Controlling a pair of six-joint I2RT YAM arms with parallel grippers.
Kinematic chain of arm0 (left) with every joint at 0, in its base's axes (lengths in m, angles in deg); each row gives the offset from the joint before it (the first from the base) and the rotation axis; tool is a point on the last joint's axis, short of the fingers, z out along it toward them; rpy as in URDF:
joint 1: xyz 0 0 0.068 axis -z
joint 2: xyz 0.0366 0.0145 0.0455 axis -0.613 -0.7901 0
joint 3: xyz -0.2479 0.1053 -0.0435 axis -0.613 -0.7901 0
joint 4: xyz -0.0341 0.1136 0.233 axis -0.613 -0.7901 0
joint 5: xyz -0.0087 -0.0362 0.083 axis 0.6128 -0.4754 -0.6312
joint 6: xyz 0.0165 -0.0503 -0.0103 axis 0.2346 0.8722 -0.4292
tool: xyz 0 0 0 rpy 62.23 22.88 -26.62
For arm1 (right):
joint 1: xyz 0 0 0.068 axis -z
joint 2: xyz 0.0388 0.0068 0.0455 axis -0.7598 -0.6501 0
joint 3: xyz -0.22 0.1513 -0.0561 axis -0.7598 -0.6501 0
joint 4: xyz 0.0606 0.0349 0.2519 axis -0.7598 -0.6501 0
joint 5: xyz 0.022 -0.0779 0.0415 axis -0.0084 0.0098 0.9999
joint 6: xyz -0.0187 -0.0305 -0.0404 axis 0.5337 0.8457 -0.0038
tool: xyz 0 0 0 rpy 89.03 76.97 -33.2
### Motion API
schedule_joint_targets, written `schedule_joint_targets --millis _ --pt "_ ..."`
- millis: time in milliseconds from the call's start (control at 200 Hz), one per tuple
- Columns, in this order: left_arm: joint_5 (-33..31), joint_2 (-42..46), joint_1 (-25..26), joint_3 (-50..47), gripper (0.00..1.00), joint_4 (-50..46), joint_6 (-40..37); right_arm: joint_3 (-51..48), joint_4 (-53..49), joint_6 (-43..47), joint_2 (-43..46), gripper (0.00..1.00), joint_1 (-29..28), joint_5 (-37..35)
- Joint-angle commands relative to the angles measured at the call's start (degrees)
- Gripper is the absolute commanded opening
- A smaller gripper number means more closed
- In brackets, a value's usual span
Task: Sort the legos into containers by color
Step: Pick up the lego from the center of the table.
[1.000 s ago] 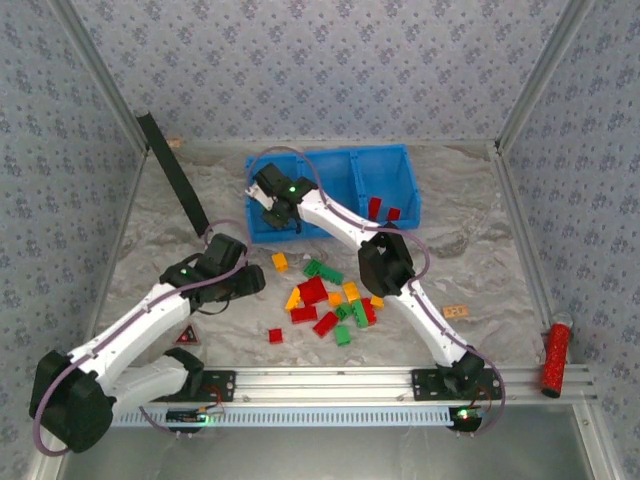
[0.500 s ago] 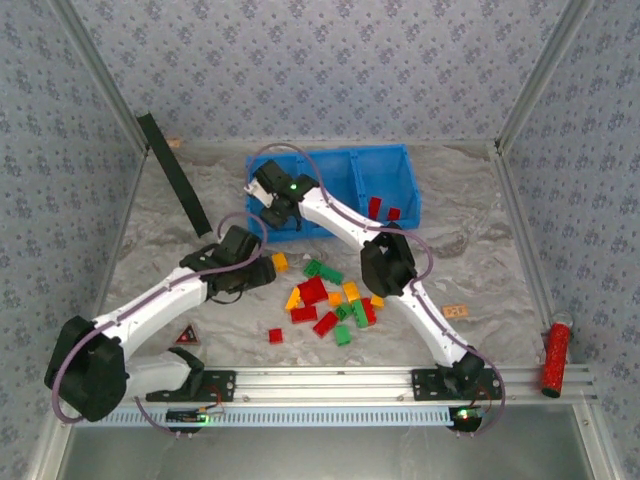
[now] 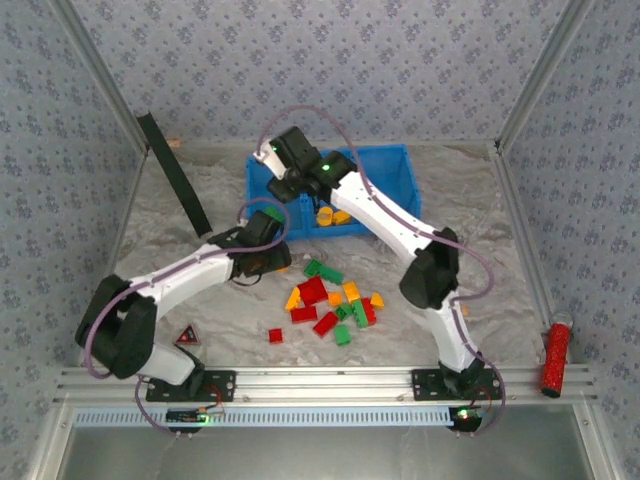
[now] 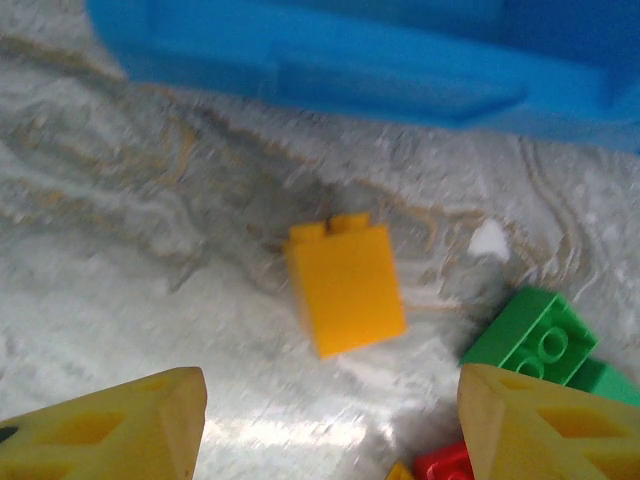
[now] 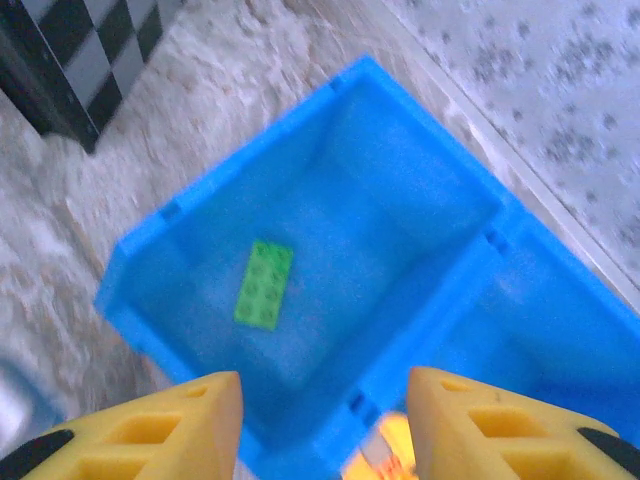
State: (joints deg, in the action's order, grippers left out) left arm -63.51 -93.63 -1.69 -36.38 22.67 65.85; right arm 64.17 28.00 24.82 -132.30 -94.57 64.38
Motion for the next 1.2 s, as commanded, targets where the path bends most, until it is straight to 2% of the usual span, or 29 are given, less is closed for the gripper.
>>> schedule_joint_targets --millis 0,375,520,620,750,865,1030,1199 --pt "-0.38 -3.77 0.21 3.86 0.67 0.34 -1.71 -9.79 0.46 -3.05 8.49 0.49 2.38 -3.87" --pt "2.69 -12.78 0.38 5.28 0.65 1.60 -0.77 -46.05 1.83 -16.69 39.34 0.52 10.77 -5.81" --pt "2.74 -15.35 0.42 6.47 0.61 1.54 -1.29 -56.23 -0.69 -22.02 48.86 0.52 13.49 -3.35" --pt "2.81 -16.90 0.58 7.87 0.53 0.94 -2.48 -64.06 -2.60 -27.17 54.44 0.52 14.35 1.05" --pt "2.47 -18.61 0.97 9.48 0.34 -1.02 -5.15 -72.08 -3.21 -35.74 59.42 0.54 14.57 8.51" --pt "2.18 -19.23 1.31 11.21 0.26 -3.00 -6.94 -79.60 -1.37 -44.30 62.65 0.55 14.15 13.37" --pt "0.63 -17.38 3.15 15.09 0.21 -6.24 -9.07 -89.92 6.41 -54.77 66.65 0.59 13.78 18.25" --pt "-1.13 -15.61 6.07 21.79 0.20 -10.38 -11.37 -95.14 12.77 -59.92 67.62 0.64 13.59 19.14"
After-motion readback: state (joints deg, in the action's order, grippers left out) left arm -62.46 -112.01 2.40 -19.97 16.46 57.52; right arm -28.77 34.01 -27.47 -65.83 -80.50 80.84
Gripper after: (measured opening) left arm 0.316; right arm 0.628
